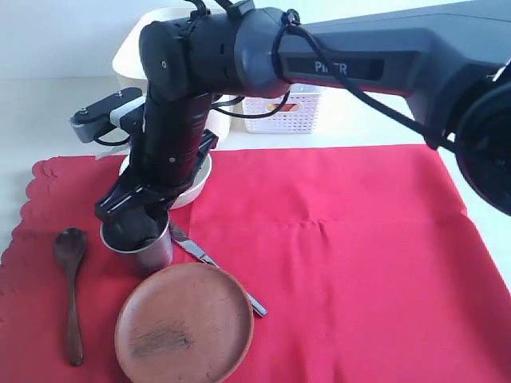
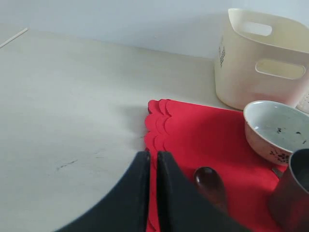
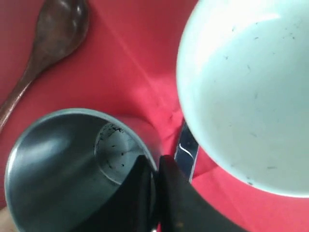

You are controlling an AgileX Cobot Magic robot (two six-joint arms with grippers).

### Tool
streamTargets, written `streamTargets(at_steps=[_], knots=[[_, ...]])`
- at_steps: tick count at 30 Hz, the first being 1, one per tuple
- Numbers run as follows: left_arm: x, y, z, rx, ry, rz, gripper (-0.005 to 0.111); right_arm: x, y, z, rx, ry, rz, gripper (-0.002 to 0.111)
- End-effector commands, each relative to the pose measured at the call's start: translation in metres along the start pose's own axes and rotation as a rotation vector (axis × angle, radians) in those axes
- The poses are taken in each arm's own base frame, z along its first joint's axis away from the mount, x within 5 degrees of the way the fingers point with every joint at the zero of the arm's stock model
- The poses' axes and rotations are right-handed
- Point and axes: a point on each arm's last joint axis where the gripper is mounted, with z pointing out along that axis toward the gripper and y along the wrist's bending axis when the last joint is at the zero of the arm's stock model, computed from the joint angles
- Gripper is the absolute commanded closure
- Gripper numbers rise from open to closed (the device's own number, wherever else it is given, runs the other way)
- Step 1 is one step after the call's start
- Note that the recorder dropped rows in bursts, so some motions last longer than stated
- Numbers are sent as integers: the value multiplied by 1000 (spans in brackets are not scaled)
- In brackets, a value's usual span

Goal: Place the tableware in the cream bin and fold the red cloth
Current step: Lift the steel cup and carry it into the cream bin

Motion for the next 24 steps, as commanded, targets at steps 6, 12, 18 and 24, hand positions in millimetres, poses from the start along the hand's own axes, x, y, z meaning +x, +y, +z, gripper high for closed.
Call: streamTargets(at_steps=[6, 12, 18, 24], knots=[[0, 0, 0, -1, -8, 1, 99, -21, 8, -54, 11, -174, -31, 108], [0, 0, 0, -1, -8, 1, 99, -44, 10, -98, 58, -327, -73, 108], [0, 0, 0, -1, -8, 1, 99, -67, -6, -131, 282, -513, -46, 108], [0, 0, 0, -1, -8, 1, 99, -80, -28, -132, 525, -597, 17, 108]])
